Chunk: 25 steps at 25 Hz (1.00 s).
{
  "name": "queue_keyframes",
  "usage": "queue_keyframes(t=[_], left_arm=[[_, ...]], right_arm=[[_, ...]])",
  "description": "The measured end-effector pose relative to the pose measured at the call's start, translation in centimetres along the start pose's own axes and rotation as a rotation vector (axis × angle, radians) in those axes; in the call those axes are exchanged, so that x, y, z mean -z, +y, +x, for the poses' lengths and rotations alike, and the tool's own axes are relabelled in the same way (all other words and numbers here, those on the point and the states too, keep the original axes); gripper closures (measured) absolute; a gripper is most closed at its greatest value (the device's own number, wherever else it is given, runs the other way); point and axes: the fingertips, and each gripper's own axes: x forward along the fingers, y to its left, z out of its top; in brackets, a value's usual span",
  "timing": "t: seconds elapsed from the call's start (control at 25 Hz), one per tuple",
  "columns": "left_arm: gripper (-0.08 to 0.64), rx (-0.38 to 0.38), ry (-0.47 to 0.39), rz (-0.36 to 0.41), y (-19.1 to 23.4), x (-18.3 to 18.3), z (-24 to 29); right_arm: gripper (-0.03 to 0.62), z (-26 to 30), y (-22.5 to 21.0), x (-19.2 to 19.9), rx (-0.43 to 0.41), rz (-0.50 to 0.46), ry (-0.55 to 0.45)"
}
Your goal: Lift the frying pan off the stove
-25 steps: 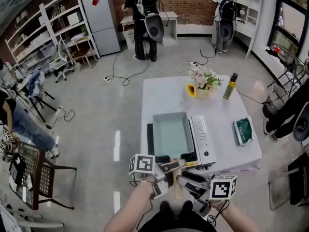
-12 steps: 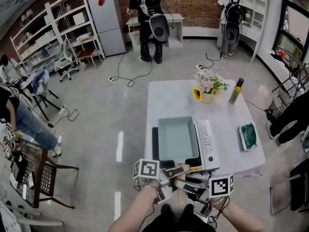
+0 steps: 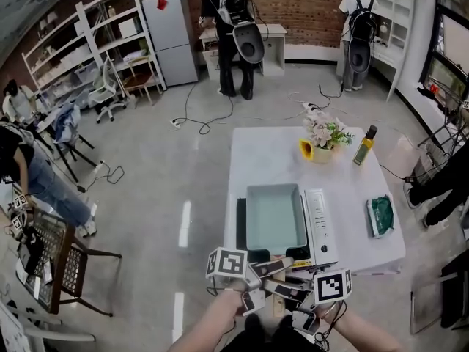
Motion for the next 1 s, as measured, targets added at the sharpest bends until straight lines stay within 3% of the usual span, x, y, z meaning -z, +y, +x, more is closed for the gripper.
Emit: queue_keyframes(t=[0.36, 1.0], left_arm=[[0.376, 0.016, 0.014, 0.012, -0.2, -0.2, 0.0], [0.377, 0.003, 0.000, 0.079, 0.0, 0.1, 0.5]], right_arm=[[0.445, 0.4, 0.2, 0.0, -0.027, 0.022, 0.027], [0.448, -0.5, -1.0, 0.5, 0.022, -0.023, 0.035]])
